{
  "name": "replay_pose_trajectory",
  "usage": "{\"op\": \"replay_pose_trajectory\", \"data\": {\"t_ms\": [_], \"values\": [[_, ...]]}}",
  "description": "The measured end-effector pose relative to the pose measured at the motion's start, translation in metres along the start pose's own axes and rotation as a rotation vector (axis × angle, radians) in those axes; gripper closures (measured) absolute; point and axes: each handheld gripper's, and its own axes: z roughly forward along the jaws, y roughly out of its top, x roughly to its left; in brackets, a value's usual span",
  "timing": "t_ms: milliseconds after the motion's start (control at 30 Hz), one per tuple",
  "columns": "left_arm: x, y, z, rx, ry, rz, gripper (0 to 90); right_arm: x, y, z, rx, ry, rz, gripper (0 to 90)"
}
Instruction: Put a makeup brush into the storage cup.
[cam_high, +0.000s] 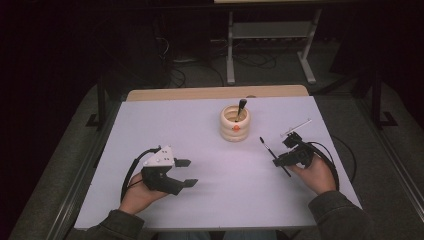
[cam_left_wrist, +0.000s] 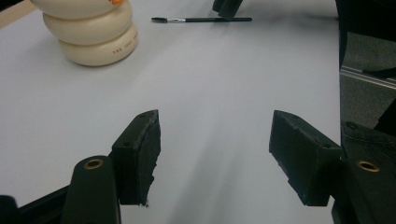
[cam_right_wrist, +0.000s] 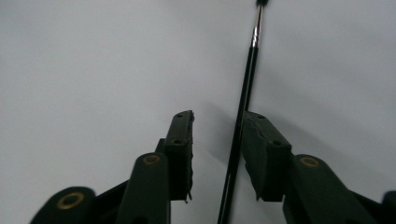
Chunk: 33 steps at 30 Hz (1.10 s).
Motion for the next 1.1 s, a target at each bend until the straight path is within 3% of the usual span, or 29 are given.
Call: {"op": "replay_pose_trajectory", "data": {"t_ms": [167, 367, 500, 667, 900, 1100], "values": [[0.000, 0.000, 0.000, -0.001, 0.001, 0.002, 33.5, -0.003, -0.004, 0.009, 0.035, -0.006, 0.023, 69.8], [0.001, -0.001, 0.002, 0.010, 0.004, -0.002, 33.5, 0.006, -0.003, 0.011, 0.056, -0.091, -0.047, 78.9], [0.001, -0.002, 0.003, 0.012, 0.005, 0.000, 33.5, 0.007, -0.001, 0.012, 0.073, -0.105, -0.020, 81.3], [-0.001, 0.000, 0.004, 0.013, 0.005, 0.007, 33.6, 0.013, 0.003, 0.014, 0.103, -0.142, -0.035, 83.0], [-0.001, -0.001, 0.000, 0.001, 0.011, 0.001, 33.6, 0.010, 0.011, 0.015, 0.157, -0.125, -0.032, 85.4], [0.001, -0.002, 0.000, 0.001, 0.014, -0.004, 33.6, 0.001, 0.008, 0.012, 0.135, -0.065, -0.005, 85.5]]}}
